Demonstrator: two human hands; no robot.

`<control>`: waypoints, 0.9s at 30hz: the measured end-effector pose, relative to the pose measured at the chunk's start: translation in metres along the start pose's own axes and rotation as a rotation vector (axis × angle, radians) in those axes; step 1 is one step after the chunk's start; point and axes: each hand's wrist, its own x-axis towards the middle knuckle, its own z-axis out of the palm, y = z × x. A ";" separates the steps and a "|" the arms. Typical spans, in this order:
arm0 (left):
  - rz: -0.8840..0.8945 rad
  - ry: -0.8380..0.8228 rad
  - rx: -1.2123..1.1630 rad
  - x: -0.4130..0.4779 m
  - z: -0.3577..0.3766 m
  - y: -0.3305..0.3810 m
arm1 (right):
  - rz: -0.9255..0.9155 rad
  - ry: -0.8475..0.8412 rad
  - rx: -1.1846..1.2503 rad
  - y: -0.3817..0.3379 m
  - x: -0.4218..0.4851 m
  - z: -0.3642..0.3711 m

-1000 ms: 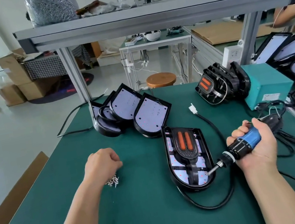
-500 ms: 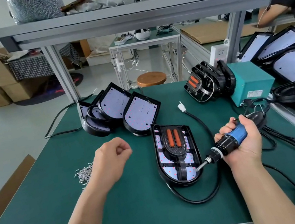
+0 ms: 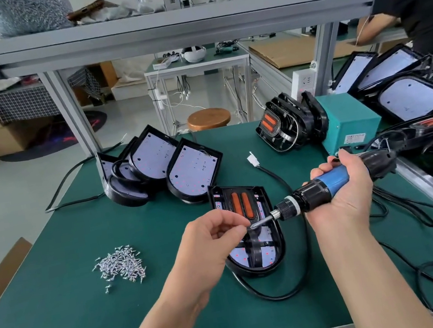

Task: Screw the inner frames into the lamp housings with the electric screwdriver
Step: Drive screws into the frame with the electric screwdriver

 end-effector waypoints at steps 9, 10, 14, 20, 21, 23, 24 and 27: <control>-0.020 -0.013 -0.095 -0.002 -0.001 -0.001 | -0.016 0.011 -0.027 0.006 -0.003 0.002; -0.021 -0.013 -0.100 -0.002 0.000 -0.001 | -0.019 0.013 -0.031 0.005 -0.003 0.002; -0.012 -0.008 -0.093 -0.001 0.001 -0.001 | -0.016 0.021 -0.032 0.005 -0.003 0.002; 0.016 0.014 -0.077 -0.002 0.002 -0.002 | -0.041 0.024 -0.048 0.005 -0.006 0.003; 0.019 0.021 -0.081 -0.002 0.003 -0.003 | -0.040 0.027 -0.046 0.006 -0.006 0.003; 0.027 0.036 -0.080 -0.002 0.005 -0.004 | -0.034 0.036 -0.041 0.006 -0.006 0.003; 0.037 0.043 -0.075 -0.003 0.006 -0.004 | -0.031 0.041 -0.043 0.006 -0.005 0.003; 0.110 0.096 -0.021 -0.006 0.011 -0.006 | -0.022 0.068 -0.054 0.006 -0.006 0.003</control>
